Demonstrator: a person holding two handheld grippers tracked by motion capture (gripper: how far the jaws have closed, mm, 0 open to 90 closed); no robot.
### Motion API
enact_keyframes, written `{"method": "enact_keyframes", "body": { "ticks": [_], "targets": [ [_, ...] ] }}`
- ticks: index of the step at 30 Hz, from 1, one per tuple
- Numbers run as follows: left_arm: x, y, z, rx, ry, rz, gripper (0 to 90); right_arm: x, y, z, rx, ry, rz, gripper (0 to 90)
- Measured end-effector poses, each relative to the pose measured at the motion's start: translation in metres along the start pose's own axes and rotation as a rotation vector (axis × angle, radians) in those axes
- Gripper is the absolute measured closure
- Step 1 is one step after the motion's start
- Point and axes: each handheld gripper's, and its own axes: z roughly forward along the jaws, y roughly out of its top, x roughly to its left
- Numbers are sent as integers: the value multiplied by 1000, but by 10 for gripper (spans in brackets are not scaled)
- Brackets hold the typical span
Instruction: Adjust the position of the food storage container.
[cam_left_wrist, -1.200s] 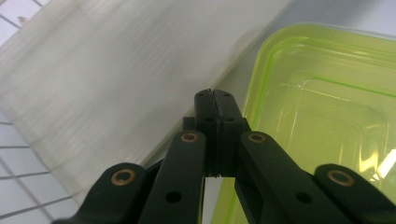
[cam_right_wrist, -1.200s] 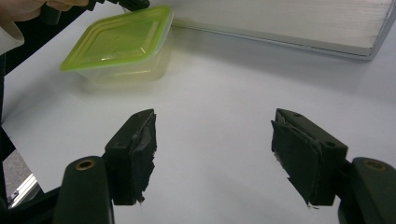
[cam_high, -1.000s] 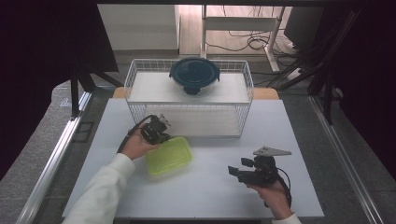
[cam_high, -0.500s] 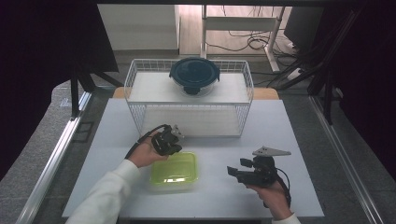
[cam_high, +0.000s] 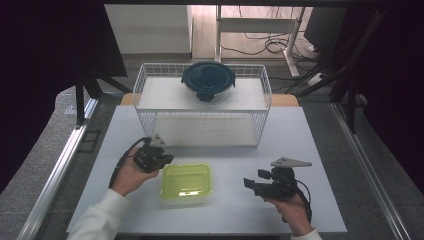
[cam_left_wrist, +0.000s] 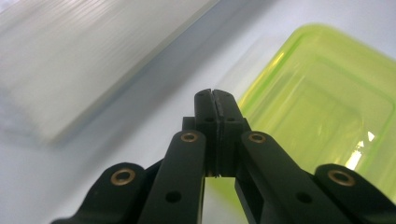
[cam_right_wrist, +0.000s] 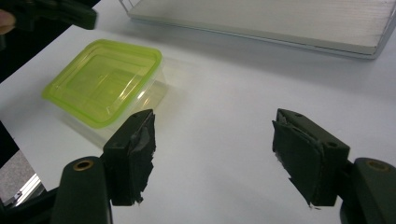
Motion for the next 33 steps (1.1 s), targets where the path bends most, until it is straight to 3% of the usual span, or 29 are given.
{"method": "enact_keyframes", "body": {
  "ticks": [5,11,16,24,28,33],
  "targets": [
    [6,-36,-20,-11,1,-130,898,2,1,2,17,8,-8,262],
    [4,-65,-19,-23,-28,-237,898,4,1,2,22,7,-14,236],
    [-1,-77,-7,34,-51,-246,888,6,2,1,25,2,-28,193],
    [-2,-82,1,51,-61,-283,888,5,2,-1,22,-18,-22,148],
    [0,-81,6,45,-86,-305,895,4,1,0,26,-24,-22,149],
    [-3,-73,13,54,-94,-287,899,3,1,1,25,-35,-18,154]
  ]
}}
